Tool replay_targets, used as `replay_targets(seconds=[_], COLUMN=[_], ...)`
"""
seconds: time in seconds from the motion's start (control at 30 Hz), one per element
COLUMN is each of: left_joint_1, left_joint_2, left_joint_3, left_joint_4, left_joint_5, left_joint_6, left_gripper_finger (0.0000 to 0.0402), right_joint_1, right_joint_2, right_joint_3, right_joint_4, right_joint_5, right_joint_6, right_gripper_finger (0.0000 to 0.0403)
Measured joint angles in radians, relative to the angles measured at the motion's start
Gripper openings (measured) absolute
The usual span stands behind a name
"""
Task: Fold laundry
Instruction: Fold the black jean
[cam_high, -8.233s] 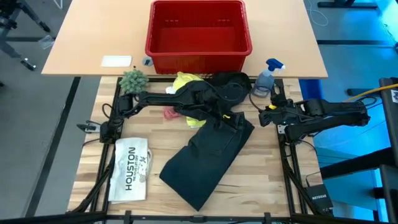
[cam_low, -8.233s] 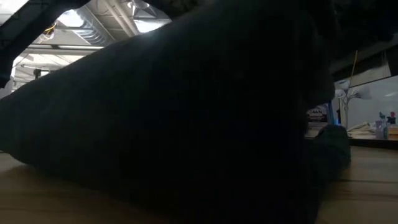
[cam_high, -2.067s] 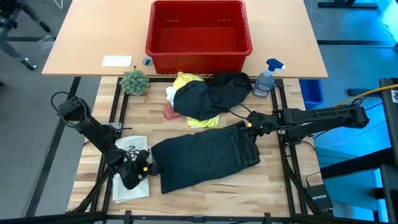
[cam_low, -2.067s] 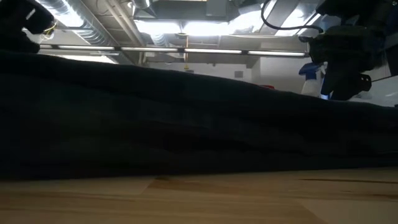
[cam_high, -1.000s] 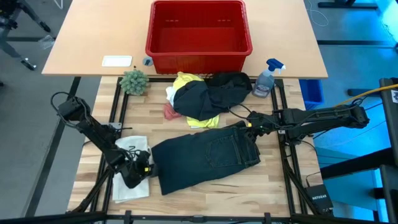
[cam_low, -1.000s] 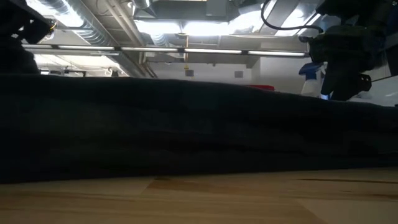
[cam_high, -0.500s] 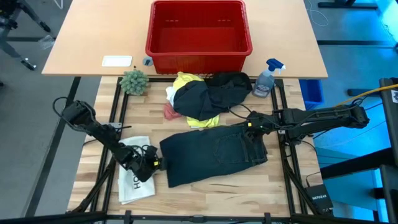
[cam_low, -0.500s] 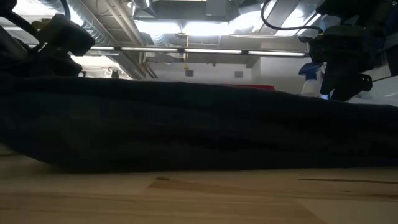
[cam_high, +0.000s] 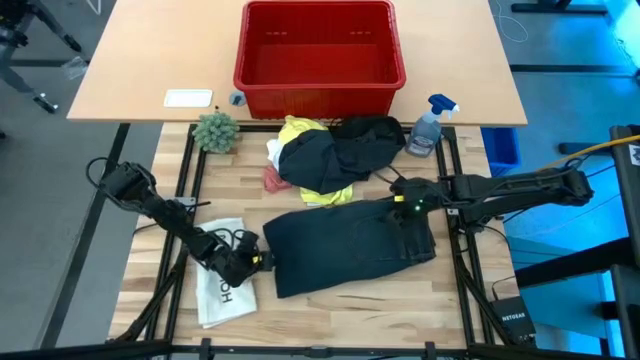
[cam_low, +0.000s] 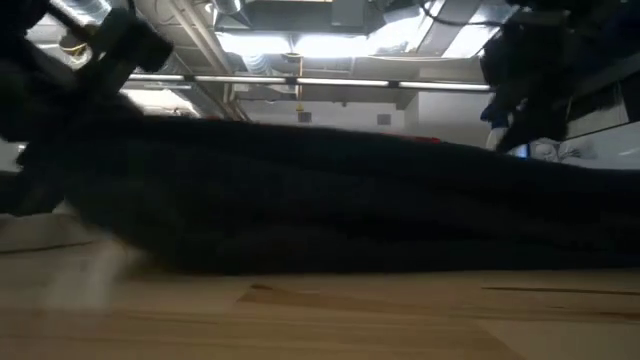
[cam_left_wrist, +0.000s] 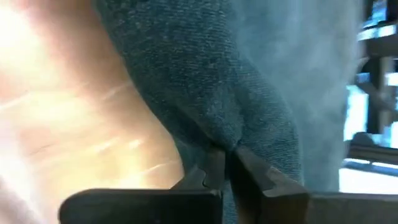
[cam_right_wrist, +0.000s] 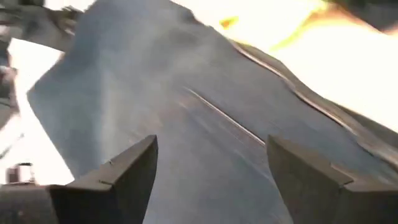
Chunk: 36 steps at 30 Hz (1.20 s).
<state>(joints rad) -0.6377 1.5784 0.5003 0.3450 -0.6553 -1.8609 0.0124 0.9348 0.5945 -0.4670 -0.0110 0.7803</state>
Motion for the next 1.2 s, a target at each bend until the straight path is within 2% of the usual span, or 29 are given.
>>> replay_targets(seconds=[0.13,0.37,0.5,0.63,0.83,1.07,1.2], left_joint_1=[0.015,0.059,0.087,0.116,0.142,0.152,0.153], left_joint_2=[-0.002,-0.004,-0.005,-0.005,-0.005,-0.005,-0.005], left_joint_3=[0.000,0.001,0.002,0.002,0.002,0.002,0.002], left_joint_4=[0.165,0.407,0.403,0.403,0.407,0.397,0.400], left_joint_5=[-0.062,-0.066,-0.042,-0.016,-0.010,-0.016,-0.015], left_joint_6=[0.134,0.365,0.374,0.386,0.368,0.335,0.326], left_gripper_finger=[0.0002,0.0001,0.0001,0.0000,0.0003,0.0059,0.0098], right_joint_1=[0.000,0.000,0.001,0.001,-0.007,-0.006,-0.006], right_joint_2=[0.044,0.207,0.346,0.481,0.592,0.676,0.720], right_joint_3=[0.000,0.006,0.076,0.174,0.279,0.299,0.299], right_joint_4=[0.124,0.352,0.406,0.440,0.516,0.430,0.418], right_joint_5=[-0.030,-0.203,-0.252,-0.306,-0.397,-0.376,-0.367], right_joint_6=[-0.013,0.001,0.005,-0.039,-0.049,-0.056,-0.056], right_gripper_finger=[0.0289,0.0289,0.0279,0.0245,0.0219,0.0218,0.0195])
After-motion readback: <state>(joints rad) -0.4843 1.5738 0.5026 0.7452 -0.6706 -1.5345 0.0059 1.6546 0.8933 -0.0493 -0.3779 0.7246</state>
